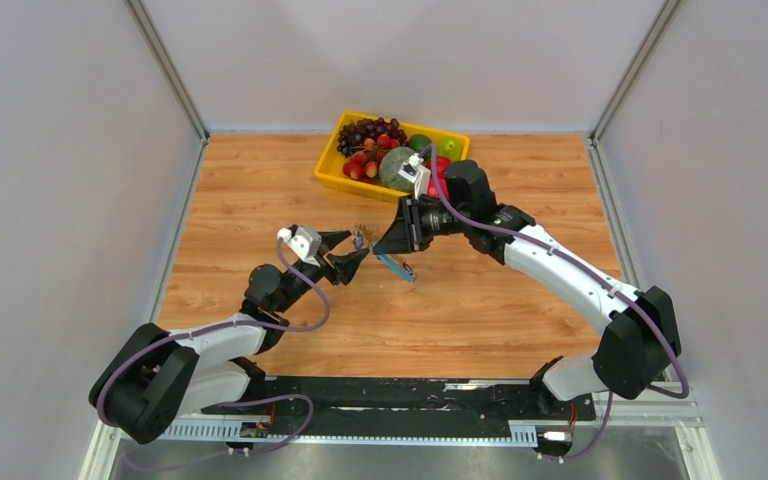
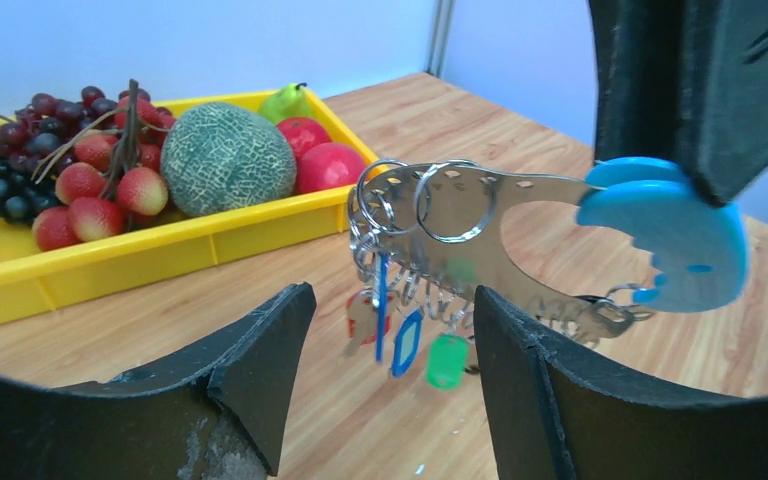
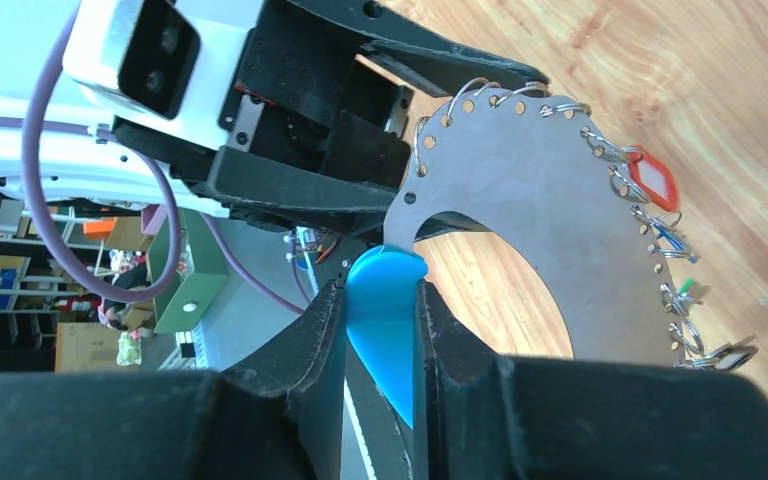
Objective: Remove the keys from the keyring
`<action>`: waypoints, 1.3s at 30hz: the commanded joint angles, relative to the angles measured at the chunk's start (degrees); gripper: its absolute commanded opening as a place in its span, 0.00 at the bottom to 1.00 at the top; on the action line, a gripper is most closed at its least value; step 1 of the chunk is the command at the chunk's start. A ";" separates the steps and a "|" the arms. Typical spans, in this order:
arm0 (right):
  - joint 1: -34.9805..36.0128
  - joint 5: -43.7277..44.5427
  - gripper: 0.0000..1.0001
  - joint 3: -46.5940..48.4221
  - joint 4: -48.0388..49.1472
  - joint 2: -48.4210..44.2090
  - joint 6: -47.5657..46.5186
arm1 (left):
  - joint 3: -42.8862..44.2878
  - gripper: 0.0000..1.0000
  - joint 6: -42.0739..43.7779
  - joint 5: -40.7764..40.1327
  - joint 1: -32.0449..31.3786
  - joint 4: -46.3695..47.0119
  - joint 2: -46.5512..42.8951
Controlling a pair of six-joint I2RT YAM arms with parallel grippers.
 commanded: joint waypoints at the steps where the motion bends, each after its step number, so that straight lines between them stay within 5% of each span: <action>1: 1.35 -2.63 0.08 1.49 5.47 -2.99 2.55 | 1.08 0.69 3.51 -1.58 -0.18 1.92 1.06; 7: 2.17 -2.96 0.08 0.90 6.14 -3.67 3.34 | 1.80 0.63 4.52 -3.20 -0.22 -0.25 1.08; 11: 2.23 -2.06 0.09 0.24 6.23 -4.28 3.12 | 1.97 0.34 5.32 -2.30 -0.19 -1.32 0.34; 16: 2.27 -0.65 0.08 -1.10 6.21 -4.34 2.95 | 1.33 0.29 5.28 -1.25 -0.18 -1.49 -1.60; 21: 2.23 0.15 0.08 -1.84 6.14 -4.39 2.58 | 1.34 0.02 5.62 0.70 -0.19 -1.67 -2.37; 30: 2.09 14.85 0.09 -6.90 5.58 -7.45 -1.86 | 1.67 0.00 5.29 -0.03 -0.23 -7.05 -5.93; 33: 2.06 16.60 0.26 -9.65 5.62 -8.06 -4.78 | 2.74 0.00 4.71 -0.02 -0.19 -10.87 -6.87; 36: 2.08 18.58 0.71 -12.28 5.75 -8.94 -6.63 | 5.50 0.00 2.52 0.93 -0.23 -15.94 -8.02; 39: 2.06 18.95 0.80 -14.74 7.03 -10.97 -8.99 | 8.80 0.00 0.74 3.28 -0.34 -25.97 -11.00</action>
